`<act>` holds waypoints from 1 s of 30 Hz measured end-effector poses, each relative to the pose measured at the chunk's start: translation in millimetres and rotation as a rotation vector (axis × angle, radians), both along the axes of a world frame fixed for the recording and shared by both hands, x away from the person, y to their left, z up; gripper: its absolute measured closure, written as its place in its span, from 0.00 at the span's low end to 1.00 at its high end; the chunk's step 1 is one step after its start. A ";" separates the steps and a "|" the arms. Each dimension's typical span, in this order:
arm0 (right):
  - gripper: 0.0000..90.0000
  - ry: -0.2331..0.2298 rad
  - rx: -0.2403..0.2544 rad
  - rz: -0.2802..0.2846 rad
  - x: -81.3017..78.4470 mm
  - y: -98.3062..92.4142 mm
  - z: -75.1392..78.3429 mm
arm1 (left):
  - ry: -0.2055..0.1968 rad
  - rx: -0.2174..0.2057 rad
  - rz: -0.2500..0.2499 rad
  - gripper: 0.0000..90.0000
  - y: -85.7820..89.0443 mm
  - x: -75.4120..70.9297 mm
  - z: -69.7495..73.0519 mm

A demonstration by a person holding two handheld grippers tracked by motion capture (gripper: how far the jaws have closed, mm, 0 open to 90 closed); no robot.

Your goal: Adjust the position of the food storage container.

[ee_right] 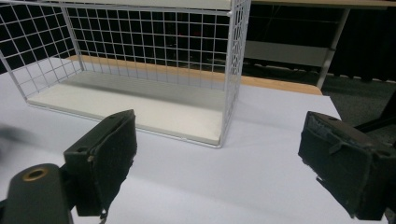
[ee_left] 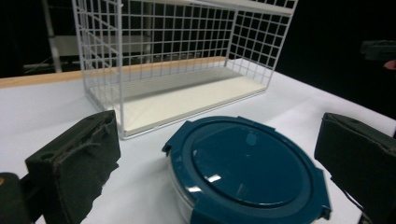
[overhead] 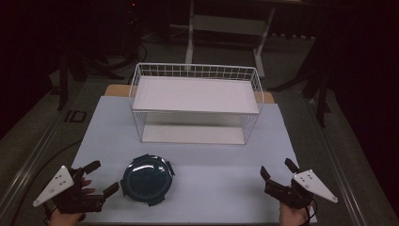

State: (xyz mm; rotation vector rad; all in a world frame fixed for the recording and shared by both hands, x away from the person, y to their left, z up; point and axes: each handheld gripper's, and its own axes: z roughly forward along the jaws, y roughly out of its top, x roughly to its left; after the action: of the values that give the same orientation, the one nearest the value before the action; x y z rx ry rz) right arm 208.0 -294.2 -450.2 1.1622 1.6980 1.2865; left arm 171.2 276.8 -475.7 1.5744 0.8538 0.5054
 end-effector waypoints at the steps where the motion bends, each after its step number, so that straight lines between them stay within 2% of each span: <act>1: 0.12 -0.001 -0.002 0.002 -0.4 0.5 0.3 | -0.002 0.002 -0.003 0.00 -0.4 -0.8 1.3; 5: 0.12 0.005 0.001 0.007 -0.8 1.8 0.7 | -0.005 0.014 -0.032 0.00 -1.8 -2.8 6.9; 6: 0.13 0.006 0.000 0.011 -0.6 3.0 0.8 | -0.004 0.035 -0.051 0.00 -1.4 -2.6 11.5; 9: 0.12 0.007 -0.003 0.018 -0.5 4.0 1.0 | -0.006 0.059 -0.066 0.00 0.3 -2.5 15.8; 10: 0.12 0.007 -0.001 0.021 -0.6 4.4 1.1 | -0.008 0.085 -0.066 0.00 1.3 -2.5 17.7; 11: 0.12 0.007 -0.003 0.024 -0.6 5.0 1.0 | 0.003 0.094 -0.075 0.00 2.6 -2.1 18.5; 12: 0.12 0.007 -0.003 0.030 -0.5 5.4 0.8 | 0.035 0.090 -0.097 0.00 6.9 -0.5 19.2; 14: 0.12 0.013 -0.002 0.031 -0.3 6.0 0.6 | 0.046 0.094 -0.099 0.00 8.5 -0.3 19.0; 15: 0.12 0.013 -0.002 0.031 -0.3 6.0 0.6 | 0.059 0.094 -0.113 0.00 9.9 0.0 18.5; 16: 0.13 0.018 0.003 0.038 0.0 6.5 0.5 | 0.094 0.090 -0.149 0.00 12.2 0.4 17.3; 17: 0.13 0.018 0.003 0.038 0.0 6.5 0.5 | 0.094 0.090 -0.149 0.00 12.2 0.4 17.3; 18: 0.13 0.018 0.002 0.042 0.4 7.3 0.3 | 0.120 0.129 -0.162 0.00 12.6 -0.6 16.4; 23: 0.12 0.026 0.000 0.050 1.2 8.2 -0.3 | 0.156 0.142 -0.200 0.00 15.6 0.5 12.4; 24: 0.12 0.028 0.002 0.054 1.6 8.4 -0.8 | 0.176 0.169 -0.201 0.02 17.3 1.7 9.2; 27: 0.12 0.031 0.003 0.056 1.6 8.4 -1.0 | 0.199 0.187 -0.217 0.12 18.0 2.0 4.6; 28: 0.12 0.030 0.004 0.056 1.6 8.3 -1.0 | 0.210 0.198 -0.225 0.12 17.5 2.1 1.4; 29: 0.12 0.029 0.004 0.057 1.6 8.2 -1.0 | 0.218 0.205 -0.234 0.17 17.0 2.0 -0.5; 30: 0.12 0.028 0.006 0.058 1.6 8.1 -1.1 | 0.230 0.232 -0.234 0.22 14.8 2.0 -4.5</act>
State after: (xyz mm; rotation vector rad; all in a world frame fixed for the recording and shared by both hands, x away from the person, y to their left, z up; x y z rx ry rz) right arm 209.6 -286.0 -451.2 1.1471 1.7608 1.3162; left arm 173.1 291.6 -480.3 1.9459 0.7893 0.2645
